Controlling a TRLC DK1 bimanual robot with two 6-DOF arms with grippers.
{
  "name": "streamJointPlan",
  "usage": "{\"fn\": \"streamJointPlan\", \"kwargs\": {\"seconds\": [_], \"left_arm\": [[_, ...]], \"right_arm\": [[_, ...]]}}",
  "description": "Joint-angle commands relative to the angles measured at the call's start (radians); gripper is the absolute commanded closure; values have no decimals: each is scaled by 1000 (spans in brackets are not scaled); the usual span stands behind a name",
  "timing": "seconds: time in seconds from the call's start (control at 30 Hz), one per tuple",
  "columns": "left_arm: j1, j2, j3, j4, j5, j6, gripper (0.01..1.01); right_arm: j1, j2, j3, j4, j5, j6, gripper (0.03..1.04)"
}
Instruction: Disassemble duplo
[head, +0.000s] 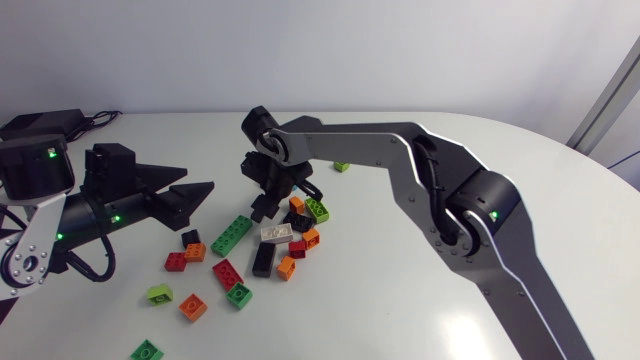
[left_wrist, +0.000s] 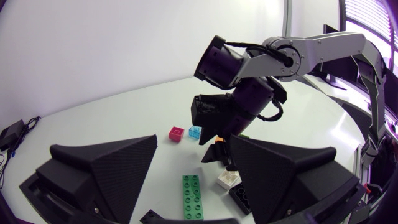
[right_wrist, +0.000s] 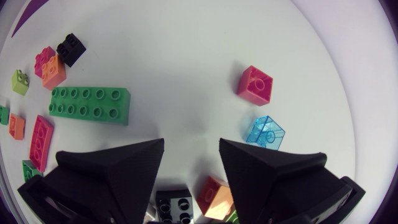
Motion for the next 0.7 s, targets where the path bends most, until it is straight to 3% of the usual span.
{"fn": "streamJointPlan", "kwargs": {"seconds": [0.0, 0.07, 0.13, 0.17, 0.3, 0.33, 0.4, 0.53, 0.67], "left_arm": [[3, -7, -7, -9, -2, 15, 213], [5, -6, -4, -9, -4, 15, 159], [5, -6, -7, 2, -2, 16, 51], [5, -6, -13, 19, -2, 18, 46], [-2, -1, -28, 66, -2, 19, 46], [-3, -1, -31, 72, -2, 19, 46], [3, -3, -36, 80, -2, 16, 44], [44, -58, -84, 160, 61, -4, 46], [52, -118, -140, 226, 73, -21, 46]], "right_arm": [[-19, 10, 24, -13, -5, 32, 161], [-36, -38, -8, 30, -2, 39, 67], [-55, -135, -107, 140, -4, 39, 66], [-58, -191, -160, 197, 13, 39, 66], [11, -487, -418, 491, 248, -3, 66], [30, -544, -447, 517, 282, -5, 66], [60, -636, -478, 514, 302, 4, 66], [106, -761, -524, 405, 326, 64, 66], [97, -942, -717, 496, 331, 89, 66]]}}
